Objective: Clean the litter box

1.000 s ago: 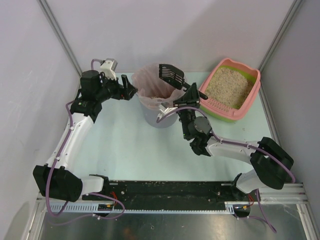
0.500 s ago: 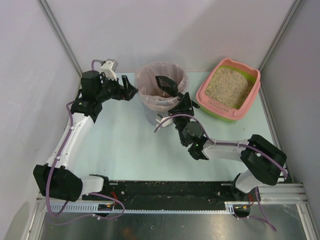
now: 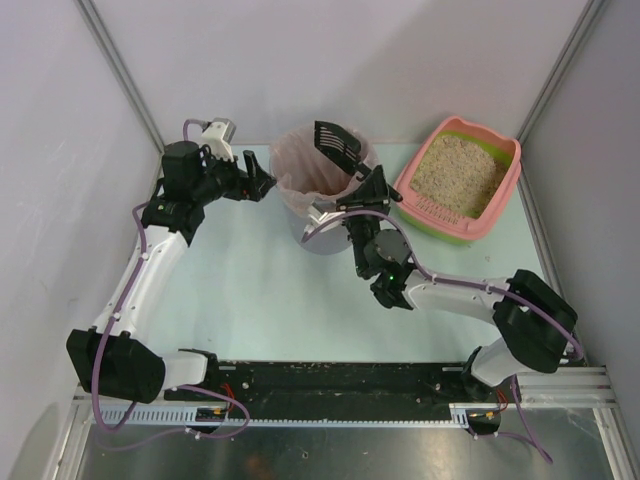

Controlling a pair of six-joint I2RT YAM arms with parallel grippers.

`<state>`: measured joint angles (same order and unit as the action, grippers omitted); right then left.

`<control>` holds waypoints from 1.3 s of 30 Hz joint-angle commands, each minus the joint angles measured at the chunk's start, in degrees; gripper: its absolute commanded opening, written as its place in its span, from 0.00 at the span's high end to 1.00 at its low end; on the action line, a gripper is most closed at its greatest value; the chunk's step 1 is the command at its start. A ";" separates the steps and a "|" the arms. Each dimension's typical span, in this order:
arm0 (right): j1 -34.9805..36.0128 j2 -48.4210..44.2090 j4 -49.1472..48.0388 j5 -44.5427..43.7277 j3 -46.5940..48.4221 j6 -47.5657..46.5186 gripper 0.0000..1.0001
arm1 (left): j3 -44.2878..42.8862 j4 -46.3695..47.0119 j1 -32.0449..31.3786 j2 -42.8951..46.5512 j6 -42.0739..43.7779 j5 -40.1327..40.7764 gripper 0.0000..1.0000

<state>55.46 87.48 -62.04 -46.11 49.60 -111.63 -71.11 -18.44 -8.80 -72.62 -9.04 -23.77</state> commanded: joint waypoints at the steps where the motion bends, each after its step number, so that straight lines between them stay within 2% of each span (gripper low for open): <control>1: 0.52 -5.82 3.93 -2.76 4.27 12.10 1.00 | 0.10 1.91 0.36 1.16 -0.02 -1.02 0.13; 3: 0.52 -7.58 10.32 -3.46 5.41 17.48 1.00 | 0.27 1.91 0.45 1.34 0.07 -0.67 0.13; 9: -0.79 -16.37 31.94 -3.11 8.84 45.59 1.00 | 0.62 2.35 0.27 1.95 0.51 0.21 0.14; 11: -1.67 -19.17 36.44 -2.85 9.02 54.53 1.00 | 0.89 2.61 -0.60 3.26 1.47 2.14 0.16; 13: -3.86 -20.50 44.87 -2.76 10.16 60.80 1.00 | 1.85 3.40 -1.39 4.59 2.88 5.39 0.16; 14: -5.26 -21.81 48.64 -0.85 11.03 68.84 1.00 | 2.11 3.84 -2.01 5.64 3.15 5.92 0.16; 15: -8.15 -22.61 56.43 0.57 12.35 72.66 1.00 | 2.90 4.89 -2.19 6.17 3.24 6.01 0.16; 17: -12.11 -24.36 63.85 6.86 13.58 80.66 1.00 | 3.96 5.86 -2.80 7.05 3.15 6.80 0.16; 18: -14.05 -24.72 70.06 9.26 14.20 87.66 1.00 | 4.31 6.65 -2.98 7.40 3.24 7.24 0.16; 21: -22.74 -26.48 78.44 18.22 15.26 97.09 1.00 | 4.84 7.27 -3.94 8.37 3.50 8.21 0.16; 25: -33.10 -26.31 86.37 24.39 16.49 105.80 1.00 | 5.98 8.24 -6.23 9.60 5.34 11.02 0.16; 28: -38.74 -25.26 91.82 30.79 18.16 111.35 1.00 | 5.63 8.24 -6.50 9.51 4.56 9.45 0.16; 29: -42.59 -24.73 93.84 34.90 18.68 113.11 1.00 | 5.46 8.33 -6.58 9.69 4.21 8.23 0.15; 32: -49.63 -22.19 97.79 41.85 20.17 116.81 1.00 | 5.72 8.33 -7.46 10.31 4.82 9.26 0.15; 35: -52.99 -19.72 100.35 44.78 21.49 119.01 1.00 | 5.63 8.15 -7.55 10.31 5.08 9.53 0.14; 39: -55.02 -14.55 105.80 45.40 27.80 121.82 1.00 | 5.63 8.24 -7.55 10.13 4.82 8.74 0.14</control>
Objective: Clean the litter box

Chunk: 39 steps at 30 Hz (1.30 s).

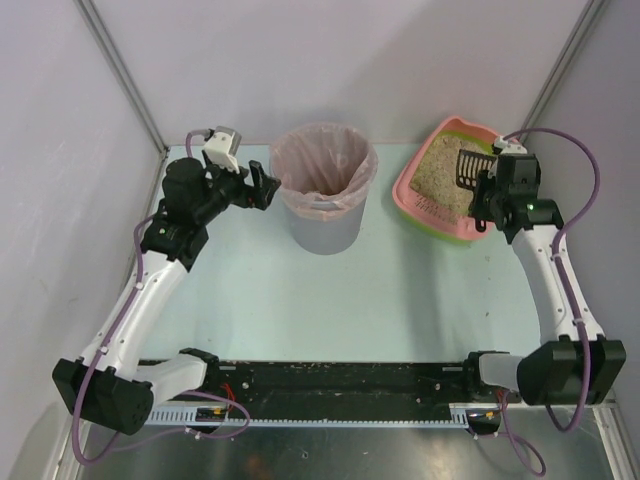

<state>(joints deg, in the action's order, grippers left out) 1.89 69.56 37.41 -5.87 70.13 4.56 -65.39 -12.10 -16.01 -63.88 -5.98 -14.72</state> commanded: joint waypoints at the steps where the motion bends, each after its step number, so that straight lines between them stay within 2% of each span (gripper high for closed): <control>1: -1.97 4.61 7.49 5.25 8.52 6.07 1.00 | -0.09 1.90 -0.34 1.39 1.76 -0.48 0.14; 6: -5.93 16.38 14.26 9.39 17.04 8.70 1.00 | -0.01 1.90 -0.34 1.91 2.20 -0.04 0.13; 11: -6.81 28.24 22.79 11.23 31.63 8.45 1.00 | -0.71 1.81 -0.34 2.09 0.10 -4.17 0.11; 18: -6.72 45.19 31.75 10.00 51.40 6.34 1.00 | 0.35 1.73 -0.25 4.20 -0.70 -3.91 0.08; 23: -6.72 53.74 38.35 8.16 63.62 5.20 1.00 | 0.61 1.64 0.97 3.23 -1.48 -4.78 0.09; 31: -7.16 60.51 38.09 6.05 67.24 4.06 1.00 | 0.70 1.64 2.12 3.06 -1.49 -4.79 0.09; 39: -7.87 63.15 34.06 4.55 68.04 3.27 1.00 | 0.79 1.64 2.21 2.53 -1.76 -5.58 0.09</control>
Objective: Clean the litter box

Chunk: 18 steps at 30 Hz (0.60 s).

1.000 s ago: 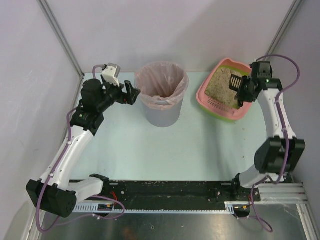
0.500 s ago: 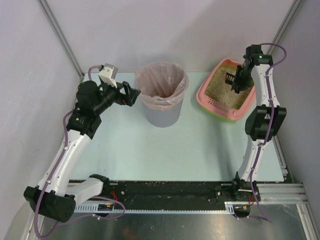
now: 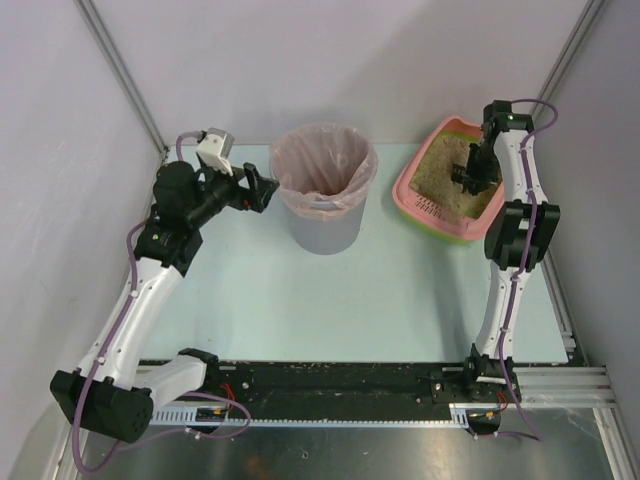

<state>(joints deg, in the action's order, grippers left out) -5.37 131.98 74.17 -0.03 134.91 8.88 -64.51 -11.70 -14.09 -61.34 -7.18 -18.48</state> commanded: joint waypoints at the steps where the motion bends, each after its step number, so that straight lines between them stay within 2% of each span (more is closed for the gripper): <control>1: -0.61 0.99 -3.06 -1.46 3.08 -1.24 1.00 | -0.18 1.33 0.29 -0.01 -0.55 -1.74 0.10; 18: 0.09 4.34 -12.11 -2.34 1.76 -4.23 1.00 | 0.00 1.33 0.29 -0.27 -0.47 -1.74 0.10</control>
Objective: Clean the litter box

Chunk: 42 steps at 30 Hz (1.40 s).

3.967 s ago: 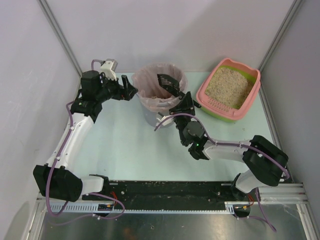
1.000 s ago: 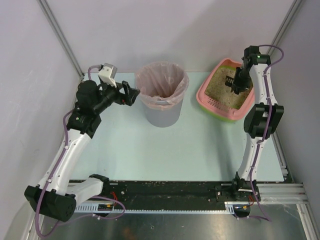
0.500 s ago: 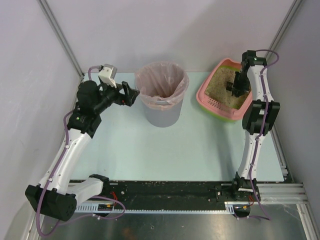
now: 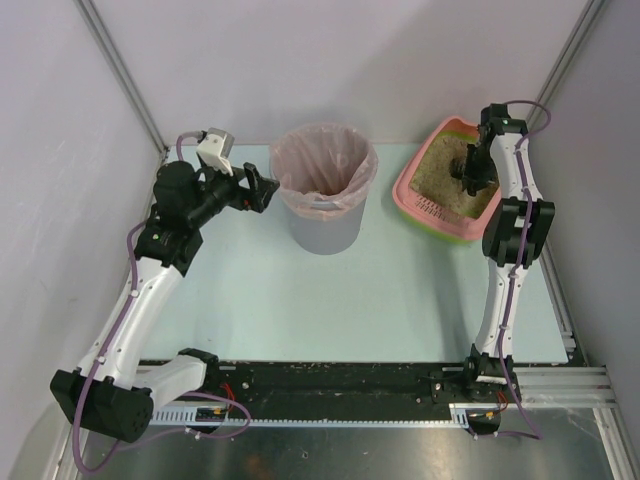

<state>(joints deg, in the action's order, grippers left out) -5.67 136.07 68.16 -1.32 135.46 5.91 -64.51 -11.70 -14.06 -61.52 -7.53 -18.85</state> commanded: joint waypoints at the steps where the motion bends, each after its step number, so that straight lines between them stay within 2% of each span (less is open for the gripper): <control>1: 0.40 0.25 -6.46 -1.14 1.21 -1.25 1.00 | 0.00 1.25 0.27 -0.09 -0.03 -1.36 0.10; 18: 0.57 4.38 -9.54 -0.96 2.88 -1.52 1.00 | 0.00 1.33 0.35 -0.53 -0.03 -1.45 0.10; 30: 1.45 -0.10 -18.85 -0.61 -2.31 -1.52 1.00 | 0.00 1.25 0.70 -0.53 -0.12 -1.80 0.10; 36: 1.37 -0.46 -18.42 0.27 -2.57 -1.43 1.00 | 0.09 1.33 0.79 -0.53 -0.20 -1.89 0.10; 42: 1.63 -2.99 -12.53 0.79 -3.88 -0.11 1.00 | 0.09 1.33 0.88 -0.45 -0.38 -2.07 0.10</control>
<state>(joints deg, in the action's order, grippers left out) -4.51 139.37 54.43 -1.43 132.73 4.69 -64.49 -11.68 -13.61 -62.11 -7.55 -19.75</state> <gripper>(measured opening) 0.306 0.905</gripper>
